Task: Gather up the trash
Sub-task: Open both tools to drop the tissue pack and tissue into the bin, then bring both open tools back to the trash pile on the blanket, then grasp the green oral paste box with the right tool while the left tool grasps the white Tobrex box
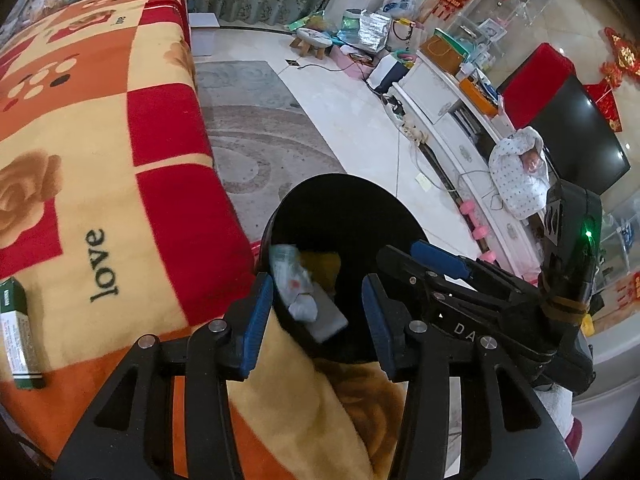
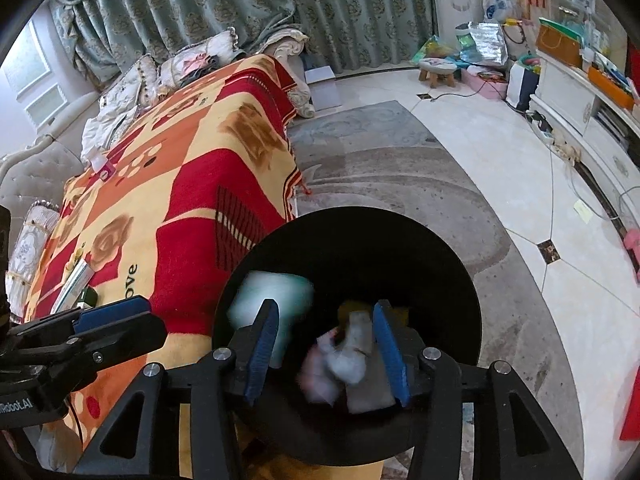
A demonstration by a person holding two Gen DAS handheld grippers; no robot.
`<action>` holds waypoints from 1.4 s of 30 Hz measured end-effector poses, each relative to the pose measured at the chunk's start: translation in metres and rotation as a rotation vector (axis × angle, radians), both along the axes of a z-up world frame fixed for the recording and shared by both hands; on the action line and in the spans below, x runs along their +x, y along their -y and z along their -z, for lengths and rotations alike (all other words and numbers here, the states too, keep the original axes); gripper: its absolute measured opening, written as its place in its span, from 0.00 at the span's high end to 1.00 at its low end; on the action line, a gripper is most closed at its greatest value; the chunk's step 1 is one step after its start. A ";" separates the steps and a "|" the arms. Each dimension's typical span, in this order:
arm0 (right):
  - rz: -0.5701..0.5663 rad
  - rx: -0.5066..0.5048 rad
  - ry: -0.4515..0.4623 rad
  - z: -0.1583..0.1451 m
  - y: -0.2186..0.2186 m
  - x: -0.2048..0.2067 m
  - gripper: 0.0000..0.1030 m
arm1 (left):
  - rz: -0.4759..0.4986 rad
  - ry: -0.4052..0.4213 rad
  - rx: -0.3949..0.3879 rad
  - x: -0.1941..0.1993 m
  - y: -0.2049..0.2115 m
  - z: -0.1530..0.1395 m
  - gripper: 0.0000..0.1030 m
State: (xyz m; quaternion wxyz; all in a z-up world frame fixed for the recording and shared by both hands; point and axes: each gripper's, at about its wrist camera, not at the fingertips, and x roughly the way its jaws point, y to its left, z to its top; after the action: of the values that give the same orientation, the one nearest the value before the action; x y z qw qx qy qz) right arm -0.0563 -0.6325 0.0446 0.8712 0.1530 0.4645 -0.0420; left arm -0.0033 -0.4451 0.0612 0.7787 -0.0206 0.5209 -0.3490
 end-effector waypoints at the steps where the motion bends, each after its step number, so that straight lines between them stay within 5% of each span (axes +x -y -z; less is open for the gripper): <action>1: -0.002 0.004 -0.004 0.000 -0.001 0.000 0.53 | -0.002 0.003 0.004 -0.001 -0.001 -0.001 0.57; 16: -0.112 0.007 -0.003 -0.006 -0.057 0.011 0.51 | -0.092 0.099 0.118 -0.017 -0.073 -0.019 0.57; 26: -0.216 0.018 0.022 -0.011 -0.114 0.024 0.51 | -0.200 0.086 0.141 -0.028 -0.158 -0.023 0.57; 42: -0.494 0.074 0.017 -0.002 -0.264 0.067 0.51 | -0.397 0.016 0.146 -0.050 -0.274 -0.011 0.57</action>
State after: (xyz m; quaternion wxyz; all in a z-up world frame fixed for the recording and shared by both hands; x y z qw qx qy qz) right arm 0.0108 -0.3688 0.0466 0.8527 0.0666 0.4819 0.1906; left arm -0.0533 -0.1708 0.0719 0.8359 -0.0636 0.5242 -0.1500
